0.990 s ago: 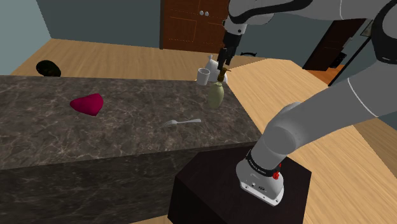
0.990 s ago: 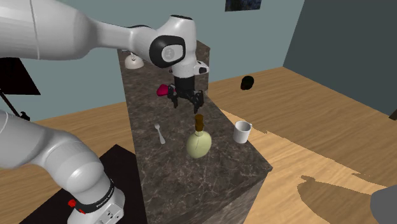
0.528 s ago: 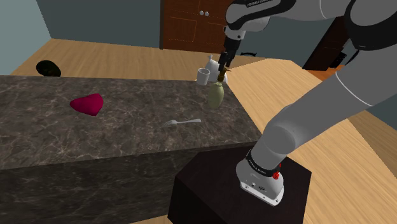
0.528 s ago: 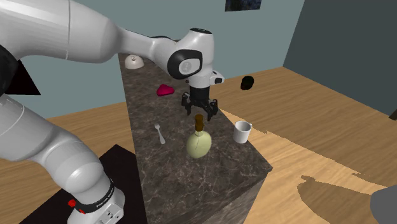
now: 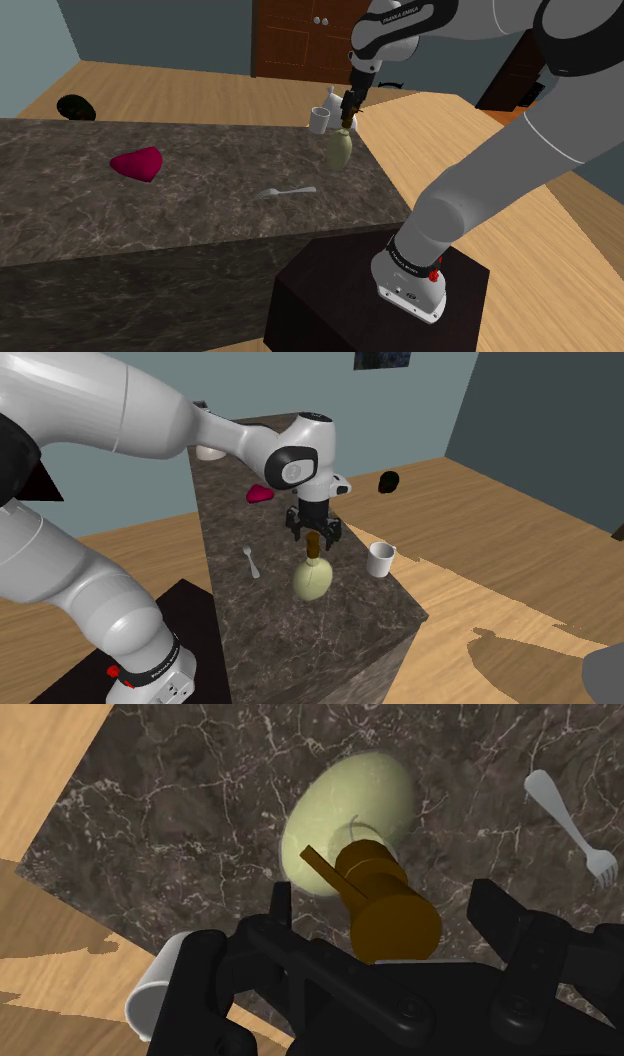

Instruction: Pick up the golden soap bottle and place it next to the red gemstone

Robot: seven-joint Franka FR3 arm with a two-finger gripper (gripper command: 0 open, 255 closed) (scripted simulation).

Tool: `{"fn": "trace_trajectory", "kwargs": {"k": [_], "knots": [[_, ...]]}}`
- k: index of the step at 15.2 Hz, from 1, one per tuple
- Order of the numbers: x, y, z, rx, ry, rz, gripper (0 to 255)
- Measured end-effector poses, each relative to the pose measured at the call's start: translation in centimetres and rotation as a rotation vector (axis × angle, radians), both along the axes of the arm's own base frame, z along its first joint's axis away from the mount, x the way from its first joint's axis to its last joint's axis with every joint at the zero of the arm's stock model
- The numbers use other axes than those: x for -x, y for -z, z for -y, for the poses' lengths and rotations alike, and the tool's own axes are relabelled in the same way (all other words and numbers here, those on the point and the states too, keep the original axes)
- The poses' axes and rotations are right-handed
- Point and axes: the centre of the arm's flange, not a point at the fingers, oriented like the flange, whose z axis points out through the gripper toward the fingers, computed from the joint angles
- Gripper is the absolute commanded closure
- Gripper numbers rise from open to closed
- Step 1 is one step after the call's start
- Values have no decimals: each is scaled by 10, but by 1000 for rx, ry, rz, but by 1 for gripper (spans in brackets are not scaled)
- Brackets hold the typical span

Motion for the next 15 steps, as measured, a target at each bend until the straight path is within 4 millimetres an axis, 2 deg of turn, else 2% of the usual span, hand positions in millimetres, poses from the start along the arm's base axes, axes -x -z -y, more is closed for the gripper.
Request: {"fn": "trace_trajectory", "kwargs": {"k": [3,4,15], "knots": [[0,0,0,0,0,0,0],[0,0,0,0,0,0,255],[0,-2,0,0,0,0,255]]}}
